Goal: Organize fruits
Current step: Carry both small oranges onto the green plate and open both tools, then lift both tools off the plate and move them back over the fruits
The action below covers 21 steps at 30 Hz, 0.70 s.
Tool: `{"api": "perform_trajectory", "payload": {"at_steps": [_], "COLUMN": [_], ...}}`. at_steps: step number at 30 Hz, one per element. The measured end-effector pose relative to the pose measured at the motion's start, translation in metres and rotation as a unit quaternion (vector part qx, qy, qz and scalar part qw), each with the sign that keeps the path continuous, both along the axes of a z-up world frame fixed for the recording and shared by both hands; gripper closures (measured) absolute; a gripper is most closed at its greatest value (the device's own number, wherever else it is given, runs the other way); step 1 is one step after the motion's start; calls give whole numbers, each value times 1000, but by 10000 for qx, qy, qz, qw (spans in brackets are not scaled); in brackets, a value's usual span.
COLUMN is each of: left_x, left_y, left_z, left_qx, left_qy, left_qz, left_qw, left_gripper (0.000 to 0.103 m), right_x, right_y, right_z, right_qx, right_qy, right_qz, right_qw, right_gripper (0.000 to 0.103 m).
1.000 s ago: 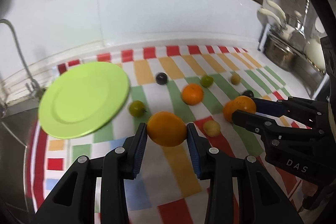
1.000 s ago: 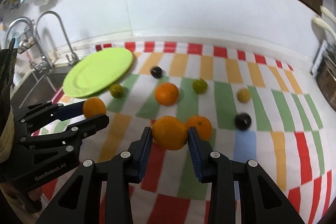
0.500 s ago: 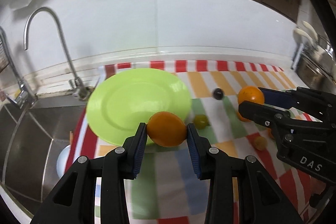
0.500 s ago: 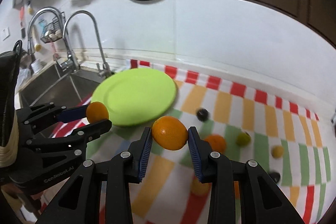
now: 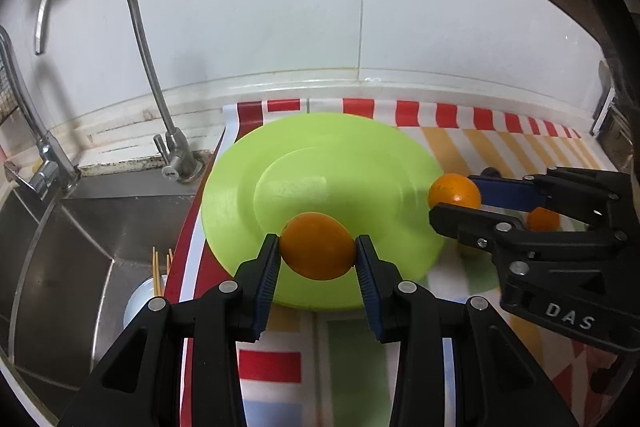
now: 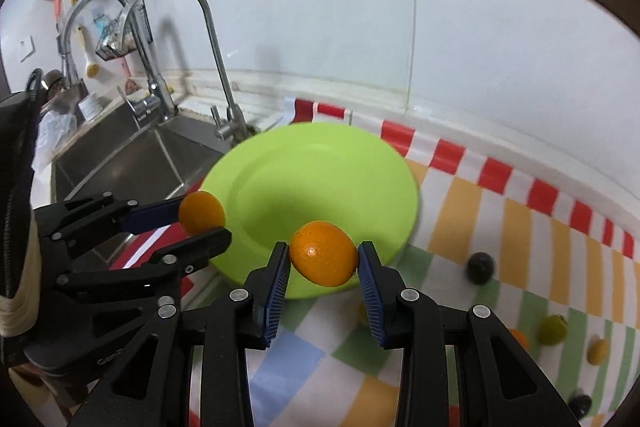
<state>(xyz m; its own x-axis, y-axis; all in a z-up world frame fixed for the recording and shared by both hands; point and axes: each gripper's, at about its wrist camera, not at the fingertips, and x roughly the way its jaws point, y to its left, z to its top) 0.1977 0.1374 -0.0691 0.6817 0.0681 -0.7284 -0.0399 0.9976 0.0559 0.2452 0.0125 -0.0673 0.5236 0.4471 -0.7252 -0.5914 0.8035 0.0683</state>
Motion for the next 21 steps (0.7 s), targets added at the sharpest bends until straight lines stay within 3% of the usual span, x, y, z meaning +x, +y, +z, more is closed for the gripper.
{"api": "perform_trajectory", "payload": {"at_steps": [10,12,16,21], "left_x": [21,20,15,3], "left_y": [7,7,5,0], "left_z": [-16,-15,-8,10], "left_qx": [-19,-8,96,42], "left_qy": [288,265,151,63], "left_qz": [-127,-114,-57,-10], "left_qw": [9995,9996,9998,10000], "left_gripper": [65,55,52,52], "right_x": [24,26,22,9], "right_y": [14,14,7,-11], "right_z": [-23,-23,-16,4], "right_qx": [-166,-161,-182,-28], "right_qy": [251,246,21,-200], "right_qz": [-38,-65,-208,-367], "right_qw": [9995,9995,9996,9991], "right_gripper": [67,67,54,54]}}
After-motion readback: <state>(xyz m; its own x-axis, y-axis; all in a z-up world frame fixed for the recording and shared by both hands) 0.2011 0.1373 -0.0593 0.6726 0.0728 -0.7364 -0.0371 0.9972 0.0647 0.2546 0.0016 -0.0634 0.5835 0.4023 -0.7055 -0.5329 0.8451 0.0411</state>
